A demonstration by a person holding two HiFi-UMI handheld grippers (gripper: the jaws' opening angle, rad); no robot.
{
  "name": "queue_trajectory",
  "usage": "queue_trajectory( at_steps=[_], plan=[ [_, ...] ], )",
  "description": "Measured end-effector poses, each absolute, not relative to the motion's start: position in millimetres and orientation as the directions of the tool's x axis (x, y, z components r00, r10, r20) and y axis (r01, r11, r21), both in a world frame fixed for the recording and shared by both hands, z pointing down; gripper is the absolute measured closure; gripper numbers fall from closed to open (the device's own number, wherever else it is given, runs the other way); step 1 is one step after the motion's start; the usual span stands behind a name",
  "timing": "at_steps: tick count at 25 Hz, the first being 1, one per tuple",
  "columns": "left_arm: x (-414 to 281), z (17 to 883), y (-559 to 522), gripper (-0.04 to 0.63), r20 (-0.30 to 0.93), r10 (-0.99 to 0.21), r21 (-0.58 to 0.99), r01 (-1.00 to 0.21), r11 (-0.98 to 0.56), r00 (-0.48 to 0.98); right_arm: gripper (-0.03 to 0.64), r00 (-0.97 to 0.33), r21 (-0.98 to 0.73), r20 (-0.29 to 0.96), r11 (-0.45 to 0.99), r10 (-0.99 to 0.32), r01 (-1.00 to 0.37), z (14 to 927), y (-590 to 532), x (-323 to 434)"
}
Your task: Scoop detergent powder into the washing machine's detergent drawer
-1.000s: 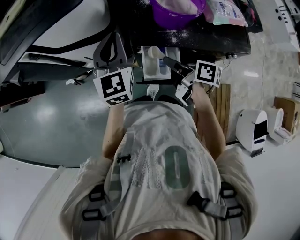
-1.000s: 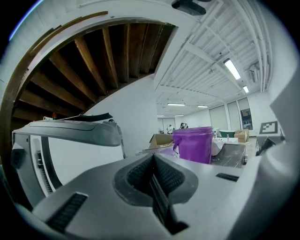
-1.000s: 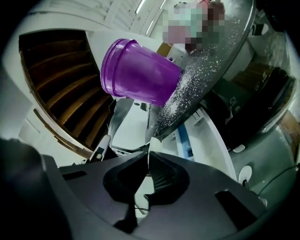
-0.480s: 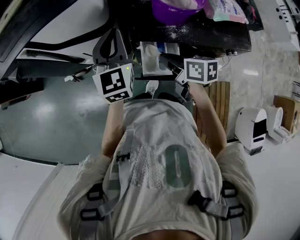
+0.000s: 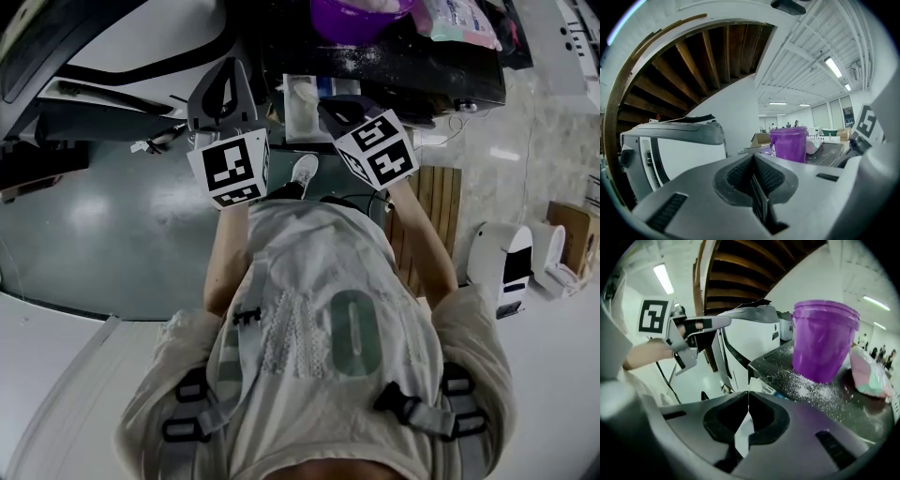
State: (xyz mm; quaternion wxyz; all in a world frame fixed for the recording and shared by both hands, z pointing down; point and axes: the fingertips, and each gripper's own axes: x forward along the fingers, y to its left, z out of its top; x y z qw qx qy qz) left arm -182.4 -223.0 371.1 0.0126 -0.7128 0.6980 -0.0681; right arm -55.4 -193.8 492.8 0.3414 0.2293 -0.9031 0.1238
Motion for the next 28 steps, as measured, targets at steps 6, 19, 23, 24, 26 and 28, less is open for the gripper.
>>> queue_trajectory(
  at_steps=[6, 19, 23, 24, 26, 28],
  plan=[
    [-177, 366, -204, 0.575, 0.074, -0.997, -0.118, -0.993, -0.006, -0.002, 0.606, -0.59, 0.223, 0.698, 0.906, -0.406, -0.36, 491, -186, -55],
    [-178, 360, -171, 0.575, 0.048, -0.997, -0.118, -0.992, 0.047, -0.053, 0.606, -0.537, 0.546, 0.643, 0.819, -0.546, -0.179, 477, -174, -50],
    [-179, 358, -165, 0.575, 0.046, -0.997, -0.116, -0.992, 0.056, -0.062, 0.606, -0.525, 0.644, 0.605, 0.756, -0.598, -0.118, 470, -174, -52],
    [-179, 358, -164, 0.575, 0.045, -0.997, -0.117, -0.992, 0.057, -0.063, 0.606, -0.523, 0.667, 0.595, 0.738, -0.61, -0.101, 467, -174, -52],
    [-180, 356, -163, 0.575, 0.041, -0.997, -0.117, -0.991, 0.061, -0.066, 0.606, -0.524, 0.704, 0.576, 0.707, -0.627, -0.073, 463, -173, -53],
    [-180, 355, -162, 0.575, 0.036, -0.997, -0.116, -0.991, 0.062, -0.067, 0.606, -0.529, 0.734, 0.553, 0.677, -0.644, -0.056, 458, -173, -54]
  ],
)
